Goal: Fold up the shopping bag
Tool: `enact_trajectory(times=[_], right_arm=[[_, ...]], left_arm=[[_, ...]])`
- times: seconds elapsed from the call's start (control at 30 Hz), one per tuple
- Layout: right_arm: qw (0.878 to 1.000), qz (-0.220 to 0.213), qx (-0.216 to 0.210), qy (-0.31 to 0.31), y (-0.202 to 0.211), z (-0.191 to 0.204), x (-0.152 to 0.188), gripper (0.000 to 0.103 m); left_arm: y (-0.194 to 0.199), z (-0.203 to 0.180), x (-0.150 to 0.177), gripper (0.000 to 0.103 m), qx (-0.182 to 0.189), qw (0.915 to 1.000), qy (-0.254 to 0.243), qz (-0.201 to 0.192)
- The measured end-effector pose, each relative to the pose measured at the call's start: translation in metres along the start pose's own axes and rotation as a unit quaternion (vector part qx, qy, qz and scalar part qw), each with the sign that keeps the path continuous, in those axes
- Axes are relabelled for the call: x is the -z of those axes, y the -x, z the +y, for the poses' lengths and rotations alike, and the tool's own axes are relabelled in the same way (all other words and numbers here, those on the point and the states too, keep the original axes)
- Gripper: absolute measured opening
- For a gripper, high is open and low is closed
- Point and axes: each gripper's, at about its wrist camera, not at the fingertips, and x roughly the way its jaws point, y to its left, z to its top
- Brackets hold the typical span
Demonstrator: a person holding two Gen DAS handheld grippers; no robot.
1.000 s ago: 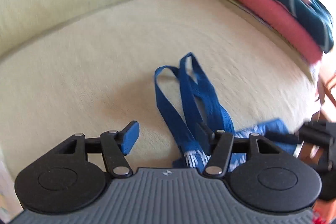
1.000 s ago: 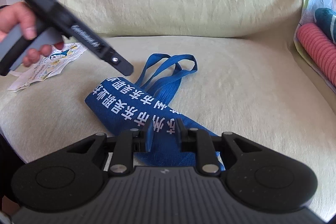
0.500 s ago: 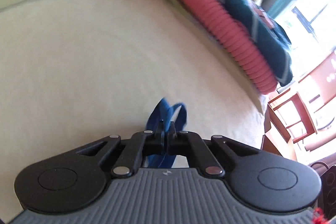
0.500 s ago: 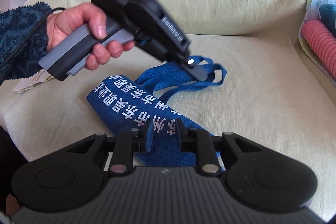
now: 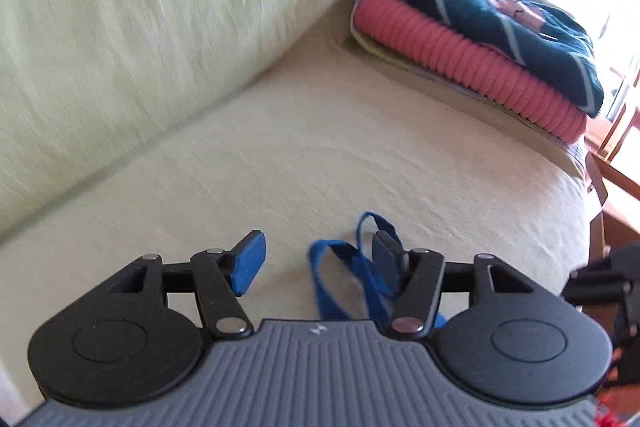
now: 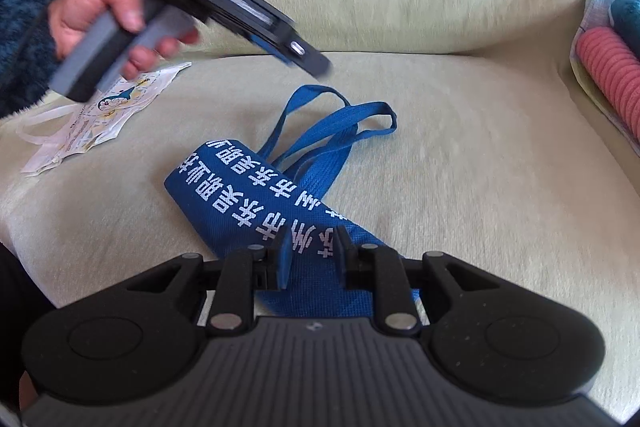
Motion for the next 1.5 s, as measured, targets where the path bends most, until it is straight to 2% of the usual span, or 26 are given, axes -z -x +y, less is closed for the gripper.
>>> enact_trajectory(times=[0.07, 0.1, 0.13, 0.2, 0.27, 0.3, 0.33, 0.37, 0.4, 0.43, 0.5, 0.6, 0.67, 0.7, 0.73, 0.8, 0.87, 0.9, 0.93, 0.97, 1.0, 1.13, 1.23, 1.33, 1.5], right_arm=[[1.0, -0.001, 0.001, -0.001, 0.0, 0.001, 0.0, 0.019], [1.0, -0.002, 0.001, -0.001, 0.0, 0.003, 0.001, 0.019], [1.0, -0.003, 0.001, -0.001, 0.0, 0.003, 0.002, 0.019], [1.0, -0.003, 0.001, 0.0, -0.004, 0.002, -0.001, 0.019], [1.0, -0.002, 0.002, 0.004, -0.007, 0.001, -0.002, 0.019], [1.0, -0.002, 0.002, 0.005, -0.007, 0.001, -0.002, 0.019], [1.0, -0.002, 0.002, 0.006, -0.007, 0.001, -0.002, 0.019], [1.0, -0.001, 0.003, 0.007, -0.007, 0.001, -0.002, 0.019], [1.0, -0.002, 0.003, 0.008, -0.007, 0.001, -0.002, 0.019], [1.0, -0.002, 0.003, 0.009, -0.007, 0.001, -0.002, 0.019], [1.0, -0.004, 0.004, 0.013, -0.008, 0.001, -0.002, 0.019], [0.999, -0.02, -0.003, 0.035, -0.006, 0.001, -0.002, 0.023], [0.997, -0.035, -0.019, 0.064, 0.001, 0.0, 0.0, 0.043], [0.995, -0.042, -0.034, 0.082, 0.005, 0.0, 0.001, 0.049], [0.991, -0.05, -0.053, 0.108, 0.012, -0.001, 0.005, 0.06], [0.983, -0.058, -0.061, 0.162, 0.019, 0.002, 0.012, 0.062], [0.965, -0.061, -0.028, 0.252, 0.02, 0.01, 0.025, 0.06], [0.949, -0.062, 0.001, 0.31, 0.016, 0.015, 0.033, 0.058], [0.93, -0.065, 0.027, 0.361, 0.009, 0.018, 0.041, 0.051], [0.923, -0.073, 0.029, 0.377, 0.005, 0.016, 0.045, 0.049], [0.928, -0.077, 0.02, 0.364, 0.003, 0.012, 0.043, 0.048], [0.969, -0.04, -0.033, 0.24, 0.005, -0.007, 0.014, 0.045], [0.984, 0.01, -0.084, 0.158, 0.011, -0.02, -0.005, 0.044], [0.984, 0.068, -0.148, 0.073, 0.012, -0.036, -0.019, 0.044], [0.963, 0.146, -0.217, -0.065, -0.011, -0.069, -0.035, 0.044]], left_arm=[[0.02, -0.024, 0.011, 0.061, 0.013, 0.9966, -0.081, -0.011], [0.029, -0.039, 0.018, 0.061, 0.02, 0.9914, -0.128, -0.014], [0.035, -0.064, 0.033, 0.061, 0.032, 0.9788, -0.202, -0.008], [0.04, -0.111, 0.07, 0.061, 0.051, 0.9394, -0.339, 0.01], [0.034, -0.131, 0.093, 0.06, 0.048, 0.9158, -0.398, 0.028], [0.03, -0.136, 0.101, 0.06, 0.042, 0.9082, -0.415, 0.036], [0.022, -0.14, 0.111, 0.059, 0.028, 0.8953, -0.442, 0.046], [0.015, -0.142, 0.116, 0.054, 0.012, 0.8858, -0.461, 0.053], [0.01, -0.14, 0.121, 0.054, -0.002, 0.8776, -0.476, 0.055], [0.005, -0.138, 0.121, 0.054, -0.004, 0.8752, -0.48, 0.057], [0.004, -0.128, 0.113, 0.054, 0.019, 0.8857, -0.458, 0.071], [0.001, -0.114, 0.103, 0.054, 0.048, 0.8911, -0.442, 0.093], [0.001, -0.112, 0.1, 0.054, 0.054, 0.8911, -0.439, 0.099], [0.0, -0.111, 0.1, 0.054, 0.056, 0.8924, -0.436, 0.101], [0.001, -0.11, 0.099, 0.054, 0.058, 0.8935, -0.433, 0.102], [0.003, -0.108, 0.099, 0.054, 0.059, 0.8959, -0.428, 0.101], [0.003, -0.107, 0.098, 0.054, 0.062, 0.8996, -0.42, 0.1], [0.002, -0.107, 0.098, 0.054, 0.064, 0.9013, -0.417, 0.1], [0.002, -0.107, 0.097, 0.054, 0.065, 0.903, -0.413, 0.1], [0.002, -0.105, 0.096, 0.054, 0.065, 0.906, -0.406, 0.101], [0.001, -0.104, 0.094, 0.054, 0.065, 0.9089, -0.399, 0.101], [0.001, -0.104, 0.084, 0.054, 0.073, 0.921, -0.367, 0.109], [0.007, -0.105, 0.079, 0.054, 0.096, 0.9262, -0.343, 0.122], [0.017, -0.106, 0.082, 0.054, 0.114, 0.9281, -0.329, 0.132], [0.019, -0.099, 0.086, 0.054, 0.109, 0.9465, -0.276, 0.127]])
